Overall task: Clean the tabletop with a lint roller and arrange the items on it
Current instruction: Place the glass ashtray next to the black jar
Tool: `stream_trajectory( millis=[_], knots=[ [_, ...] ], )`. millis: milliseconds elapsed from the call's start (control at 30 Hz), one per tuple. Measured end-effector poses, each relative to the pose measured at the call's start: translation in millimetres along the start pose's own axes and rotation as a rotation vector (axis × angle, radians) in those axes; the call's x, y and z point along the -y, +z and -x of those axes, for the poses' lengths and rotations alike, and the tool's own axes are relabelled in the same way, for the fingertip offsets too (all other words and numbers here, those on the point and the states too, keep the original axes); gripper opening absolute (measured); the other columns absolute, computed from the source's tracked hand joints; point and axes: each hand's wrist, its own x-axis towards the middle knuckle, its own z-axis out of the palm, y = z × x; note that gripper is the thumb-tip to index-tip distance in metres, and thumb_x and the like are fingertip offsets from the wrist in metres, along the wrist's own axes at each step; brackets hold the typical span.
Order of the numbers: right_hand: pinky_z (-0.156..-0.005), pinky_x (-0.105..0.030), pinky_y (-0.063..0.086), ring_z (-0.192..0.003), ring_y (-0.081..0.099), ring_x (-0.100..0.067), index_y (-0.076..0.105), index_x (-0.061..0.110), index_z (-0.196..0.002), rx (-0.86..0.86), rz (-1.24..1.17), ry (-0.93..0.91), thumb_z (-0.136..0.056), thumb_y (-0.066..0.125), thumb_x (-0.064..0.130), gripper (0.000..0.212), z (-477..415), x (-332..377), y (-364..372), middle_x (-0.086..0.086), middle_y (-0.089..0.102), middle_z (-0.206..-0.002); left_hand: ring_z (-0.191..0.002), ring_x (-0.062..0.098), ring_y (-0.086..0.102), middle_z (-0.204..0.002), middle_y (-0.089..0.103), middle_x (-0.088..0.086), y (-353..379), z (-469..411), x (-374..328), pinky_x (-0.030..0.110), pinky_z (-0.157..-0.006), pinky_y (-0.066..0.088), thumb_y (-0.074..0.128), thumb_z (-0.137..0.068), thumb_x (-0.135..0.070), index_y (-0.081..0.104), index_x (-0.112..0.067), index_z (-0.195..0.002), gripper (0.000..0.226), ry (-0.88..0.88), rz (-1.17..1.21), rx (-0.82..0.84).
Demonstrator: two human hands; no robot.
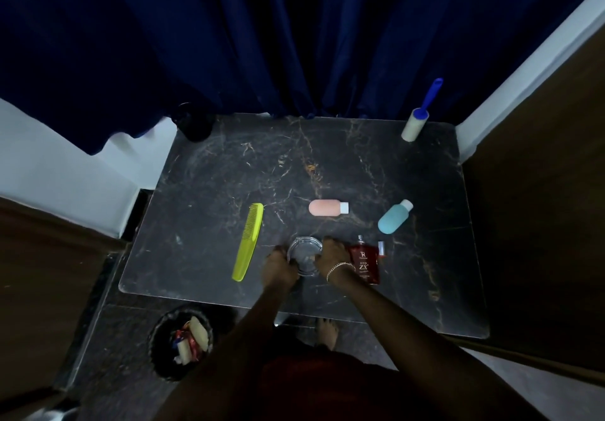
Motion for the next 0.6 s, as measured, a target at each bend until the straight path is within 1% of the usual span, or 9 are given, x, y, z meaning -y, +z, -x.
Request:
stream_trajectory(
  millis=[133,200,300,333,367,433,467,533,600],
  knots=[
    [-0.1,-0.037,0.052,-0.12,0.062,-0.035,0.064,0.005,-0.119,-0.017,-0.022,-0.027,-0.086,0.066,0.014,0.035,1.5,0.9,-1.9,-0.019,0.066,-0.126,-0.111,0.039,0.068,-0.115,0.073,0.022,-8.0,-0.8,1.0,0.044,-0.09,0.052,0.066,-0.092,-0.008,0.067,0.003,-0.11,0.021,-0.024,0.087,-0.003],
    [-0.098,-0.036,0.053,-0.118,0.064,-0.035,0.067,0.004,-0.116,-0.027,-0.054,-0.042,-0.084,0.064,0.011,0.033,1.7,5.3,-4.2,-0.018,0.069,-0.123,-0.104,0.037,0.071,-0.111,0.075,0.021,-16.4,-1.7,1.2,0.042,-0.085,0.056,0.068,-0.091,-0.007,0.069,0.003,-0.106,0.018,-0.017,0.139,-0.008],
    [-0.095,-0.035,0.054,-0.114,0.065,-0.032,0.069,0.006,-0.112,-0.045,-0.107,-0.048,-0.084,0.063,0.011,0.029,-0.3,14.4,-7.8,-0.015,0.072,-0.118,-0.073,0.025,0.073,-0.103,0.077,0.024,-31.1,-3.7,0.4,0.033,-0.056,0.063,0.072,-0.087,-0.003,0.068,-0.004,-0.092,0.006,-0.049,0.326,-0.038],
    [-0.093,-0.036,0.055,-0.111,0.067,-0.032,0.069,0.006,-0.11,-0.047,-0.114,-0.047,-0.085,0.062,0.011,0.026,-2.1,19.3,-8.9,-0.015,0.073,-0.115,-0.069,0.024,0.072,-0.101,0.077,0.025,-36.3,-6.9,0.5,0.034,-0.053,0.064,0.072,-0.086,-0.001,0.067,-0.005,-0.089,0.008,-0.064,0.381,-0.046],
    [-0.091,-0.038,0.056,-0.107,0.068,-0.032,0.07,0.007,-0.107,-0.047,-0.136,-0.044,-0.084,0.062,0.012,0.025,-4.2,24.7,-9.9,-0.014,0.074,-0.111,-0.072,0.028,0.074,-0.1,0.076,0.025,-41.4,-11.1,1.2,0.042,-0.058,0.065,0.072,-0.086,0.001,0.065,-0.006,-0.088,0.01,-0.078,0.427,-0.044],
    [-0.087,-0.04,0.058,-0.101,0.071,-0.031,0.07,0.008,-0.104,-0.046,-0.208,-0.031,-0.083,0.063,0.011,0.023,-9.6,36.9,-11.0,-0.013,0.075,-0.104,-0.088,0.04,0.075,-0.098,0.071,0.025,-51.9,-21.1,2.8,0.061,-0.075,0.064,0.068,-0.09,0.006,0.058,-0.007,-0.088,0.017,-0.105,0.528,-0.013],
    [-0.086,-0.041,0.059,-0.098,0.071,-0.031,0.07,0.009,-0.103,-0.05,-0.243,-0.025,-0.082,0.062,0.01,0.022,-12.9,44.3,-10.8,-0.012,0.076,-0.102,-0.092,0.043,0.074,-0.098,0.068,0.027,-58.3,-26.4,3.3,0.065,-0.08,0.061,0.068,-0.091,0.007,0.055,-0.007,-0.089,0.019,-0.118,0.562,0.001],
    [-0.084,-0.046,0.06,-0.092,0.073,-0.032,0.07,0.008,-0.104,-0.052,-0.322,-0.017,-0.083,0.061,0.008,0.023,-20.9,60.3,-9.2,-0.014,0.076,-0.098,-0.093,0.044,0.073,-0.097,0.067,0.03,-72.7,-38.7,4.0,0.067,-0.084,0.06,0.07,-0.091,0.006,0.055,-0.007,-0.09,0.02,-0.12,0.591,0.009],
    [-0.081,-0.048,0.061,-0.085,0.074,-0.033,0.068,0.004,-0.106,-0.049,-0.385,-0.012,-0.084,0.06,0.004,0.024,-28.3,77.1,-8.1,-0.018,0.076,-0.095,-0.084,0.037,0.07,-0.093,0.065,0.026,-88.2,-49.9,5.3,0.066,-0.084,0.06,0.07,-0.09,0.007,0.056,-0.007,-0.087,0.02,-0.109,0.62,0.019]
  ],
)
